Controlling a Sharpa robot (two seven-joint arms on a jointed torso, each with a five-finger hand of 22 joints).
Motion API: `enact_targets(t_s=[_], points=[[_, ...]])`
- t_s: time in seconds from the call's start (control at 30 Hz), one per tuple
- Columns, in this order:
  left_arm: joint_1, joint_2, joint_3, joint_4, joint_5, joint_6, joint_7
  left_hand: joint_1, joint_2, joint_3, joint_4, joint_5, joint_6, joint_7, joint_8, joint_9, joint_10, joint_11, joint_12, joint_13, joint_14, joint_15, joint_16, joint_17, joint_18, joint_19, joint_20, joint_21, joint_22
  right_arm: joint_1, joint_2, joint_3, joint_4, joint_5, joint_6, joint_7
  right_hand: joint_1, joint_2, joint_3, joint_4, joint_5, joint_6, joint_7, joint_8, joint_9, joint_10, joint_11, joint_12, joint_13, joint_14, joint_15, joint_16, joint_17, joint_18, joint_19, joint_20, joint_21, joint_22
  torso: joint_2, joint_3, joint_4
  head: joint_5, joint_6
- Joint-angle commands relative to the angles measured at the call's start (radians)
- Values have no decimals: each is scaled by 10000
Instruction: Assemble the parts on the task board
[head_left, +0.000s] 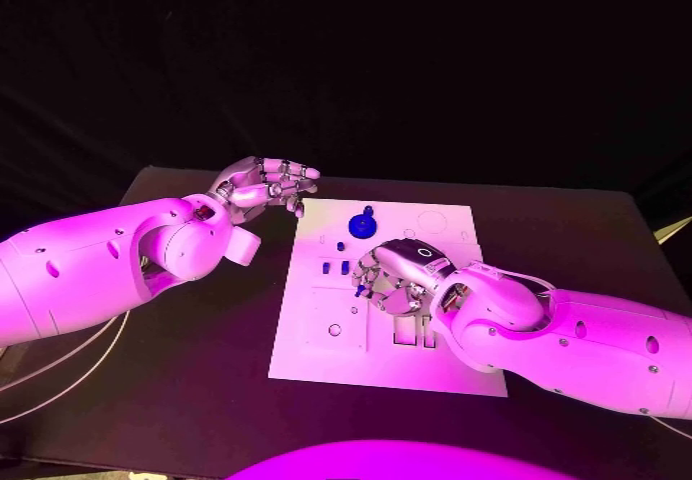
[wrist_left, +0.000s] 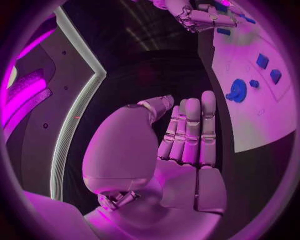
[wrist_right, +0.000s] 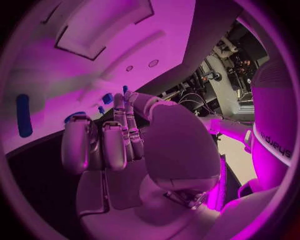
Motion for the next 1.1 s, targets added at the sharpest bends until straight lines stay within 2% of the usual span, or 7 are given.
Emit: enact_targets(t_s=[0.03, 0.53, 1.1], points=[[9, 31, 9, 22, -123, 150, 52, 96, -12, -12, -56, 66, -46, -4, 30, -9, -77, -15, 62, -17, 45, 16, 51, 12, 146, 83, 6, 30, 5, -88, 68, -9, -60, -225, 352, 107, -59, 34, -2, -67, 67, 22, 16, 31, 11, 55, 14, -67, -1, 518, -54, 12, 50, -141, 169, -60, -66, 701, -5, 0, 1, 66, -42], [9, 27, 9, 14, -130, 322, -107, 81, -23, -20, -63, 62, -67, 10, 25, -15, -95, 0, 62, -22, 31, 27, 47, 13, 143, 77, 10, 33, 9, -295, 161, -16, -141, -298, 560, 64, -93, 15, -24, -82, 64, 10, 18, 23, 22, 67, 16, -98, -10, 517, -52, 9, 42, -132, 155, -65, -104, 681, -2, -8, 4, 104, -121], [9, 22, 9, -8, -153, 405, -197, 67, -28, -26, -59, 61, -81, 16, 20, -19, -110, 7, 58, -26, 22, 34, 43, 13, 142, 72, 14, 32, 9, -358, 172, -16, -159, -267, 649, 43, -109, 7, -34, -87, 63, 6, 19, 19, 27, 72, 17, -114, -14, 519, -51, 19, 54, -128, 150, -68, -118, 675, 0, -6, -4, 133, -151]])
